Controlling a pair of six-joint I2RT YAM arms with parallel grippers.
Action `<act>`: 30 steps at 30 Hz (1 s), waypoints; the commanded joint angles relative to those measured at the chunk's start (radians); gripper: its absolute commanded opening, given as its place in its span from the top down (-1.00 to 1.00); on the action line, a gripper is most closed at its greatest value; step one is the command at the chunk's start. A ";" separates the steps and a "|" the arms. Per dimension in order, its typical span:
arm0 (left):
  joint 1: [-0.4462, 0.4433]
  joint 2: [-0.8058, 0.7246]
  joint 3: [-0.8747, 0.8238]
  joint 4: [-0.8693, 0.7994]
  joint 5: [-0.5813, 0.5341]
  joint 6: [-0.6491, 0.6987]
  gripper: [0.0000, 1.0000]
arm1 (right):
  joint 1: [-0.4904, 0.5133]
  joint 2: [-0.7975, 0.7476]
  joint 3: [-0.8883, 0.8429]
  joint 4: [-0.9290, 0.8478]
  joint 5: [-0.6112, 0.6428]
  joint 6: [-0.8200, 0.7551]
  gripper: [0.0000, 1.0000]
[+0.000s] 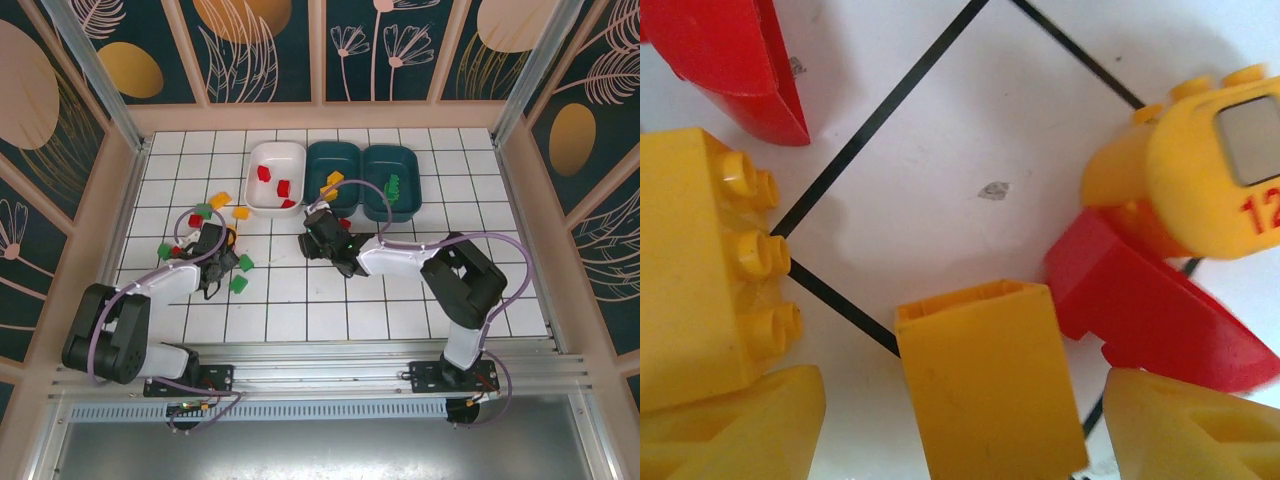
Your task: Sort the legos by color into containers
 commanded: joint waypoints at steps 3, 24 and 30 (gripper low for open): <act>0.018 0.026 -0.005 0.038 0.013 0.017 -0.32 | 0.014 -0.035 0.007 0.032 0.042 0.021 -0.06; -0.002 -0.211 0.090 0.055 0.286 0.154 0.54 | -0.089 -0.332 -0.216 0.050 0.118 0.011 -0.22; -0.091 -0.142 0.235 0.073 0.299 0.197 0.57 | -0.199 -0.586 -0.345 0.128 0.109 0.000 -0.80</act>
